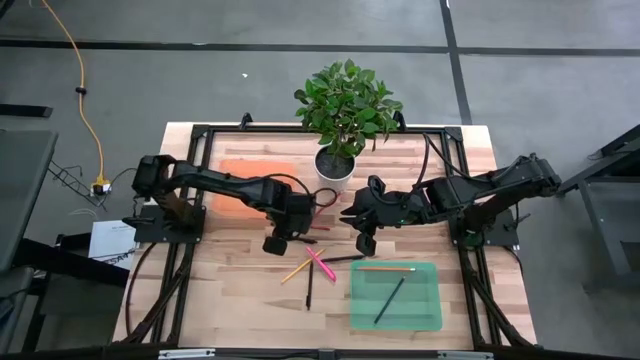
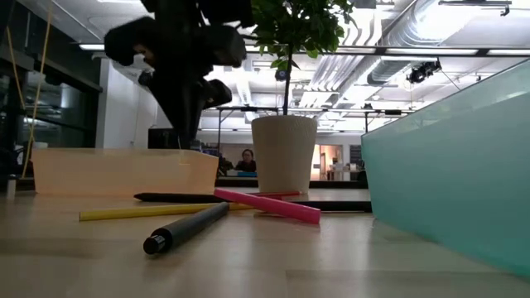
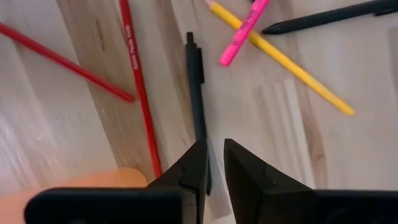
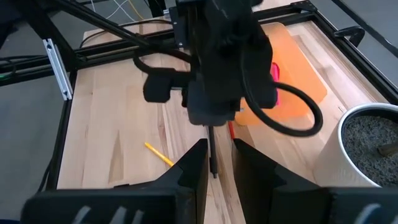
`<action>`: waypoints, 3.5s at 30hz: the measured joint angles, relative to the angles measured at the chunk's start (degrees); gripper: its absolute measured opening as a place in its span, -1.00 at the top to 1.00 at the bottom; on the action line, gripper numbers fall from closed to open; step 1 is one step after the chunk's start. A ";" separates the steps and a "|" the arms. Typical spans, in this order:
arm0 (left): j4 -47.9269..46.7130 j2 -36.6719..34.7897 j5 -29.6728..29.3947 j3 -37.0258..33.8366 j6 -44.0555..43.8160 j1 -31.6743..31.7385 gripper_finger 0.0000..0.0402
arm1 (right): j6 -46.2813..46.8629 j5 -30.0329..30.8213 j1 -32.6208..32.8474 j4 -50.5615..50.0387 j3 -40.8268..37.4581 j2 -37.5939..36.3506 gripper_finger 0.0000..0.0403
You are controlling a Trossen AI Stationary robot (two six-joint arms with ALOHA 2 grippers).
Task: Sort pens & pencils
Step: Put the top black pen into the orange bin
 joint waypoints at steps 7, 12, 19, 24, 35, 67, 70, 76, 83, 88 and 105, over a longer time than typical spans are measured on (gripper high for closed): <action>1.93 1.09 -0.74 0.00 0.00 0.02 0.83 | -0.17 -0.02 0.00 -0.13 0.00 0.00 0.68; 3.11 2.04 -1.11 -0.01 -1.62 0.02 0.76 | -0.19 -0.02 0.00 -0.44 0.00 0.00 0.68; 2.76 5.31 -0.62 -0.02 -3.14 -0.01 0.58 | -0.19 -0.28 0.02 -0.80 0.00 0.00 0.68; 3.23 6.80 -0.82 -0.02 -3.40 -0.09 0.49 | -0.21 -0.26 0.65 0.10 0.00 -0.31 0.68; 4.24 8.21 -2.20 0.06 -4.47 -0.37 0.47 | -0.32 2.04 1.97 0.16 0.00 -3.62 0.68; 6.52 8.61 -7.41 -5.46 -12.01 -4.24 0.47 | -1.11 2.23 2.93 -0.81 0.00 -3.82 0.68; 6.52 8.61 -7.43 -5.45 -12.01 -4.22 0.47 | -1.09 2.23 2.93 -0.81 0.00 -3.82 0.68; 6.56 8.61 -7.43 -5.46 -12.01 -4.22 0.47 | -0.65 2.23 2.93 -0.83 0.00 -3.82 0.68; 6.56 8.61 -7.41 -5.45 -12.25 -4.17 0.58 | -0.64 2.23 2.93 -0.86 0.00 -3.82 0.68; 6.54 8.59 -7.36 -5.45 -12.25 -4.15 0.83 | -0.65 2.21 2.93 -0.86 0.00 -3.82 0.68; 4.28 0.61 -9.54 -5.46 -13.70 -4.09 0.91 | -0.67 2.41 2.93 -1.29 0.00 -3.82 0.68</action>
